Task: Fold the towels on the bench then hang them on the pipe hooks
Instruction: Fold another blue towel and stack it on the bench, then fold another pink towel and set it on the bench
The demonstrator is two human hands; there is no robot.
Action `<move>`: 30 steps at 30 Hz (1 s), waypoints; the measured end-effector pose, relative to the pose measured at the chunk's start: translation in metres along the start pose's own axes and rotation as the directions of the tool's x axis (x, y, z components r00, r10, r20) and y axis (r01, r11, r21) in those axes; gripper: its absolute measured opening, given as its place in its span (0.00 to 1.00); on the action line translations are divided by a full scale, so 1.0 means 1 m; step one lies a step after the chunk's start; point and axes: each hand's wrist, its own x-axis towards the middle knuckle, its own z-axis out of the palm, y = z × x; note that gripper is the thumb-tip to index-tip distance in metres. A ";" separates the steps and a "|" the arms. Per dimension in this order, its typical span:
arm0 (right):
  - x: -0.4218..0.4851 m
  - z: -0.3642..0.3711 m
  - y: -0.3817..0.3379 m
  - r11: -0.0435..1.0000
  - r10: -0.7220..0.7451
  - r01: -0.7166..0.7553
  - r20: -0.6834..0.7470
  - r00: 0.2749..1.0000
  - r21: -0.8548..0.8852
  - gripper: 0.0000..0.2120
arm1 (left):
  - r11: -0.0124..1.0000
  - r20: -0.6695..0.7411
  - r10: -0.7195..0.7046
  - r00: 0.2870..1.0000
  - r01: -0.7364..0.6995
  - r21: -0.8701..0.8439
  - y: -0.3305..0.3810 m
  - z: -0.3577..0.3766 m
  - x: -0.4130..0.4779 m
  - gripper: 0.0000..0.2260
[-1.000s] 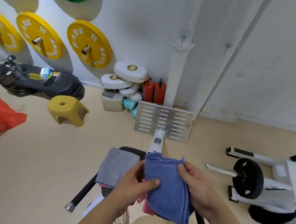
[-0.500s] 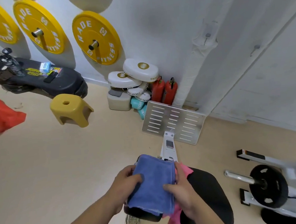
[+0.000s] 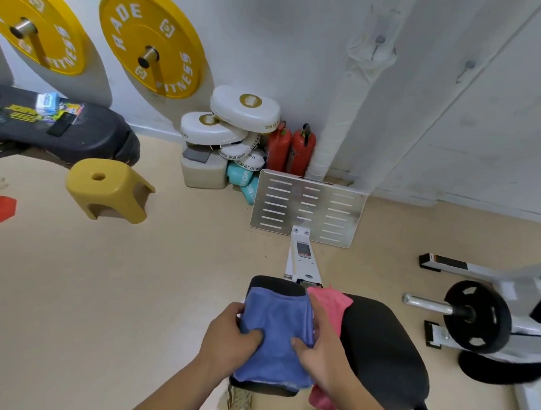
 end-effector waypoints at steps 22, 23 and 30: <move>-0.004 -0.013 0.029 0.781 -0.190 0.328 0.298 0.935 -0.532 0.48 | 0.471 0.447 0.351 0.823 -0.567 0.676 -0.009 0.002 -0.009 0.43; -0.002 -0.009 0.034 0.779 -0.199 0.328 0.284 0.938 -0.534 0.48 | 0.451 0.461 0.330 0.824 -0.566 0.690 -0.012 0.007 -0.008 0.45; -0.003 -0.011 0.041 0.740 -0.220 0.373 0.323 0.921 -0.560 0.44 | 0.432 0.429 0.333 0.840 -0.541 0.722 -0.019 0.023 -0.005 0.45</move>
